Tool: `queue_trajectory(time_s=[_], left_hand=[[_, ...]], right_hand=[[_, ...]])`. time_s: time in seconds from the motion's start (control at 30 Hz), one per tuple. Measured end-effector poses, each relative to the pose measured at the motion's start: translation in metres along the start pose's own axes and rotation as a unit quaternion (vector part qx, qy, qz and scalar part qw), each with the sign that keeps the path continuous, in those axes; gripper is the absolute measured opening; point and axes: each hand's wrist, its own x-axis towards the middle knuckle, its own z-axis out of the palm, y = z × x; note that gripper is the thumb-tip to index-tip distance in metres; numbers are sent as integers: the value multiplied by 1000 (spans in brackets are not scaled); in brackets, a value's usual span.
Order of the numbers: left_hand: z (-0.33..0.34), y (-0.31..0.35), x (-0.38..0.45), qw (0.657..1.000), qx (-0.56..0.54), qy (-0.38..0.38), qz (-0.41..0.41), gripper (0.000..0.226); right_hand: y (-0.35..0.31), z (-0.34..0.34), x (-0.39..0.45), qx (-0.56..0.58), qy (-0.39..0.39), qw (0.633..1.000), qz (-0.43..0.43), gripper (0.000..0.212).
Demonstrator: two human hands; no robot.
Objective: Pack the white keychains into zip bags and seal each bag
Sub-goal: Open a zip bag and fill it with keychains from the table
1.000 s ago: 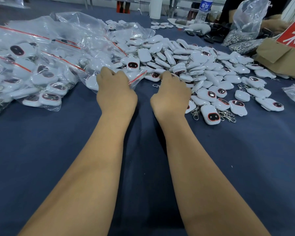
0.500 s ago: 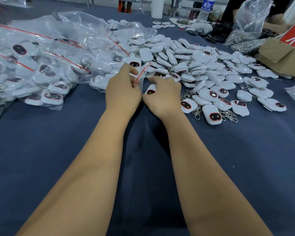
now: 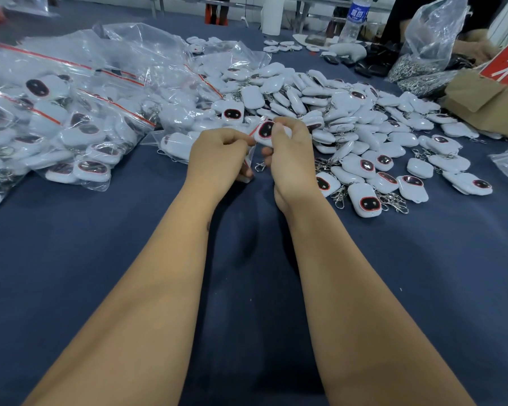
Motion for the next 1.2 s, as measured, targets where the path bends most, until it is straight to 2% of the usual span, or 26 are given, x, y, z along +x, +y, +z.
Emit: queue_trajectory(time_s=[0.07,0.17,0.3,0.43,0.57,0.77,1.2], left_hand=[[0,1,0,999,-30,-14,-10,24],[1,0,-1,999,-42,-14,18,24],[0,-1,0,998,-58,10,29,21],[0,-3,4,998,-53,27,10,21],[0,-2,4,998,-58,29,7,18],[2,3,2,995,-90,28,-18,21],[2,-1,5,998,-60,17,-25,15]], right_hand=[[1,1,0,40,-34,999,13,21],[4,2,0,7,-51,999,-4,29],[4,1,-1,-10,-75,997,-14,15],[4,-3,-2,-68,-92,993,-20,17],[4,-6,-3,-147,-74,986,-36,14],[4,-5,-2,-171,-76,982,-37,16],[4,-5,-2,-160,-81,983,-25,13]])
